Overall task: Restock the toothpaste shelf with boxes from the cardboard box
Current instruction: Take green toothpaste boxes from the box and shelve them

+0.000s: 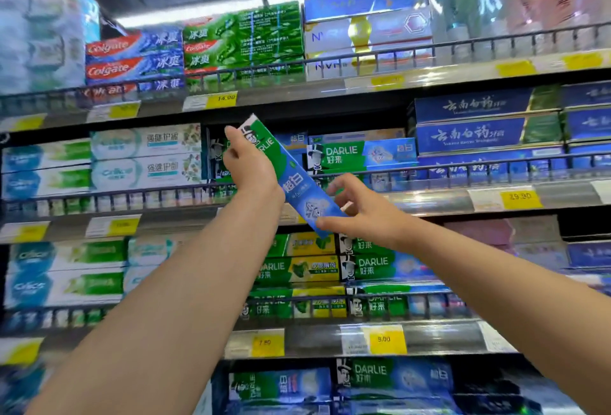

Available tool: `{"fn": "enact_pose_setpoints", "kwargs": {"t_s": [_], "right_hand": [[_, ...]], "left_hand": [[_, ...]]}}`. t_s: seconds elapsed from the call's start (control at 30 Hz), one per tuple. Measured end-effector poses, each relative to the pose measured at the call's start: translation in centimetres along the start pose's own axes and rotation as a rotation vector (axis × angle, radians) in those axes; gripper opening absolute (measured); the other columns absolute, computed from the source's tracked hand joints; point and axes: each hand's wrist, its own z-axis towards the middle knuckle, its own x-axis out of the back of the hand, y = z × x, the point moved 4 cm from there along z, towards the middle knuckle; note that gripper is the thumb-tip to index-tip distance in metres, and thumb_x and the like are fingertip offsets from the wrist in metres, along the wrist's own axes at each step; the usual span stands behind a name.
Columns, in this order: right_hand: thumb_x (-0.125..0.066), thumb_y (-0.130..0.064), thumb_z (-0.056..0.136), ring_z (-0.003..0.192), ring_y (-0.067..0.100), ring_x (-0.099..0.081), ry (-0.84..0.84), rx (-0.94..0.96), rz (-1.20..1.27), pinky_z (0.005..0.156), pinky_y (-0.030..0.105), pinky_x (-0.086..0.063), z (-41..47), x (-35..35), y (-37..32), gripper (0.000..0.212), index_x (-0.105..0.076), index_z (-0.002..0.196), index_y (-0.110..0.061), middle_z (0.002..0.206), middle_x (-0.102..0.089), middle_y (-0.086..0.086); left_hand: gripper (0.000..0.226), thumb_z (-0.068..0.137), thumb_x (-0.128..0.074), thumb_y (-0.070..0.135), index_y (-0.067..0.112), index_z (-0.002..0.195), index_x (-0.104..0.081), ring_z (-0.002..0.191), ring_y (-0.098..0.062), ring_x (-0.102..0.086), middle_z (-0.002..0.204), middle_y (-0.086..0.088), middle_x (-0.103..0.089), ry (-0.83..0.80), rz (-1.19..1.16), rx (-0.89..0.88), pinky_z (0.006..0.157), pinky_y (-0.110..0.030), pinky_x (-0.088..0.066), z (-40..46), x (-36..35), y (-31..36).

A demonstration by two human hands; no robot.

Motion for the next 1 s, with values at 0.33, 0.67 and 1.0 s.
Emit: {"fn": "enact_pose_setpoints", "kwargs": {"t_s": [0.33,0.67,1.0], "right_hand": [[-0.067,-0.023,0.084,0.081,0.024,-0.062,0.289,-0.002,-0.185,0.073,0.039,-0.053,-2.6,1.7,0.1,0.033,-0.049,0.112,-0.023,0.107,-0.054,0.0],[-0.056,0.001,0.083,0.106,0.011,-0.043,0.483,0.047,-0.175,0.084,0.024,-0.042,-3.1,2.8,-2.4,0.043,-0.052,0.12,-0.02,0.131,-0.033,-0.001],[-0.062,-0.01,0.088,0.117,0.015,-0.047,0.681,-0.043,0.332,0.099,0.029,-0.04,-0.8,6.3,-2.6,0.055,-0.04,0.138,-0.016,0.132,-0.048,0.005]], "left_hand": [[0.047,0.092,-0.033,0.057,0.019,0.069,-0.05,0.074,-0.016,-0.049,0.077,-0.003,-0.047,-0.236,0.155,0.246,0.078,-0.036,-0.046,0.2,3.6,-0.3],[0.053,0.087,-0.065,0.023,0.005,0.132,-0.044,0.104,-0.026,-0.057,0.134,-0.013,-0.047,-0.368,0.23,0.183,0.051,-0.021,-0.055,0.8,5.6,-0.2],[0.027,0.091,-0.059,0.028,0.022,0.113,-0.045,0.111,-0.021,-0.054,0.118,0.0,-0.049,-0.456,0.363,-0.205,0.085,-0.033,-0.052,1.1,2.5,0.5]]}}
